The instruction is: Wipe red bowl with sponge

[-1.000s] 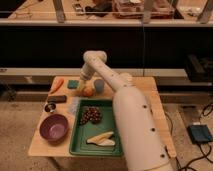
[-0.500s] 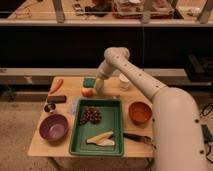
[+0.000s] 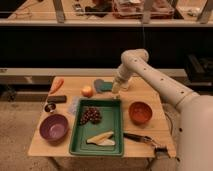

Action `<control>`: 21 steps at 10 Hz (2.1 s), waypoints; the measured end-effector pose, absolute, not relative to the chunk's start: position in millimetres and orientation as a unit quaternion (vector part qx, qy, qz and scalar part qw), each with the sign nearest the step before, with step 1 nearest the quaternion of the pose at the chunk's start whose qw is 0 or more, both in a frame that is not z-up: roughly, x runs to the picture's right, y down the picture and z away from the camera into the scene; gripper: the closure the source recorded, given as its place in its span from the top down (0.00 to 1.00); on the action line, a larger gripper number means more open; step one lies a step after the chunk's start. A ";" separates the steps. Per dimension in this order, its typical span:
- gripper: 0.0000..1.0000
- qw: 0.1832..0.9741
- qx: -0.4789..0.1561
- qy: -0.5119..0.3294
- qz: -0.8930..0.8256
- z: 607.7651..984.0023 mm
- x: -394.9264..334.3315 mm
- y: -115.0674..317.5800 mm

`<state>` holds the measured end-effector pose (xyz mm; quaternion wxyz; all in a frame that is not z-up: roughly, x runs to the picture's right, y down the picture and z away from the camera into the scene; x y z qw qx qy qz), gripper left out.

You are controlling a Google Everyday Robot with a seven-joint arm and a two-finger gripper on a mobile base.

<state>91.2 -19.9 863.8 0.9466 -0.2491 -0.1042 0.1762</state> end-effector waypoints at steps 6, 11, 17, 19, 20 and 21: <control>0.00 0.945 -0.250 -0.077 0.198 863.0 120.2 -4.4; 0.00 0.944 -0.249 -0.070 0.205 864.3 122.7 -5.6; 0.00 0.939 -0.221 -0.010 0.263 839.7 237.8 -6.7; 0.00 0.935 -0.225 -0.001 0.273 826.9 275.8 19.5; 0.00 0.933 -0.226 -0.006 0.279 821.1 287.1 32.5; 0.00 0.932 -0.226 -0.010 0.282 816.1 294.1 41.3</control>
